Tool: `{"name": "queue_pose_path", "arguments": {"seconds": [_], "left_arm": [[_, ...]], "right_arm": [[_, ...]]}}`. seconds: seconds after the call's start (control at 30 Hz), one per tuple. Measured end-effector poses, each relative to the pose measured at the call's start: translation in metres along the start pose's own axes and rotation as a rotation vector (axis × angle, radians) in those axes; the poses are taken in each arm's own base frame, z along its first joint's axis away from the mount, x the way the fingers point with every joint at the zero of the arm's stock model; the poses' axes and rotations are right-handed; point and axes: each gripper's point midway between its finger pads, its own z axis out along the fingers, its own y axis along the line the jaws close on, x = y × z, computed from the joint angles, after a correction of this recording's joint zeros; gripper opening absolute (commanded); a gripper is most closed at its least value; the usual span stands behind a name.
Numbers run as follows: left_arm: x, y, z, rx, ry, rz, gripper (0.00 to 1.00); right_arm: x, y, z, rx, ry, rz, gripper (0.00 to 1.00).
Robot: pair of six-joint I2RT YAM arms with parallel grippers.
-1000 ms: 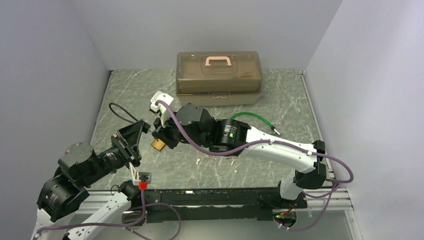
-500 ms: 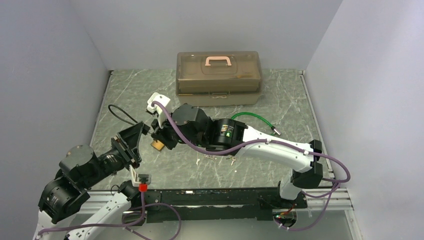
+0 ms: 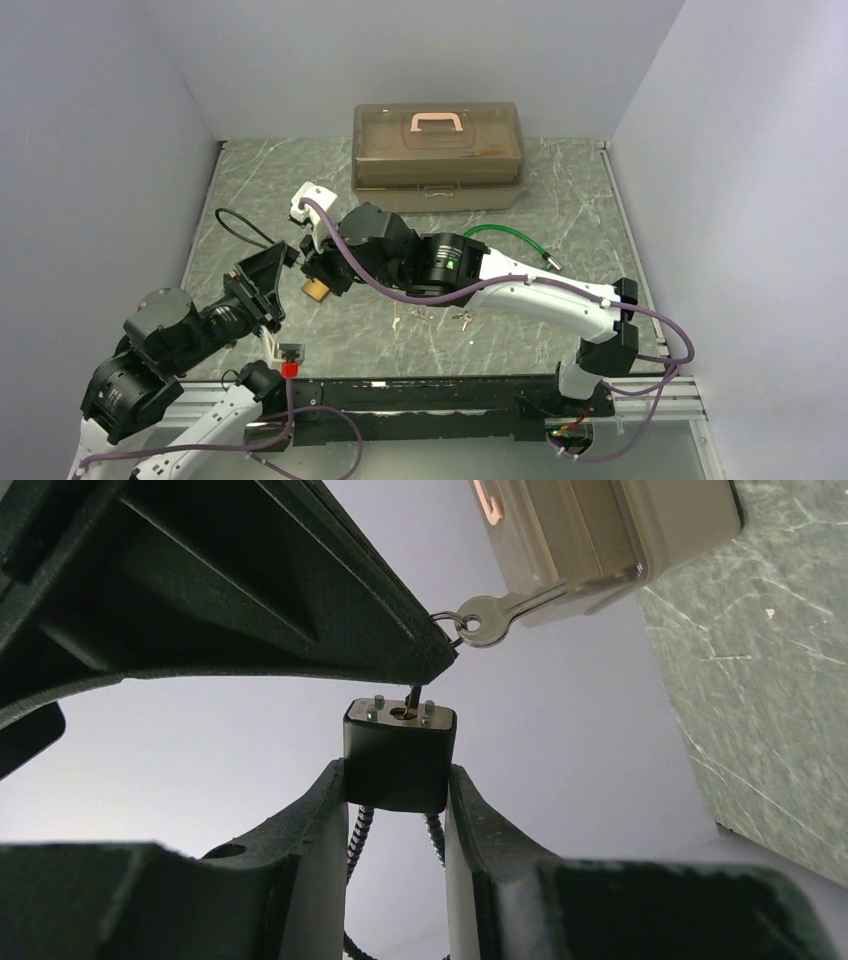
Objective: Unlock with the key
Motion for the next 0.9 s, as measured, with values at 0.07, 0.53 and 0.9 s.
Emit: {"name": "queue_pose_path", "arguments": {"seconds": [0.07, 0.53, 0.9], "left_arm": [[0.002, -0.002, 0.0, 0.008, 0.01, -0.011, 0.0], [0.009, -0.012, 0.005, 0.053, 0.052, 0.05, 0.0], [0.007, -0.019, 0.004, 0.085, 0.041, -0.005, 0.0]], "right_arm": [[0.0, 0.0, 0.003, -0.002, 0.003, 0.002, 0.0], [-0.001, -0.008, 0.018, -0.031, 0.047, 0.095, 0.0], [0.006, -0.006, 0.021, -0.062, 0.053, 0.112, 0.12]]}}
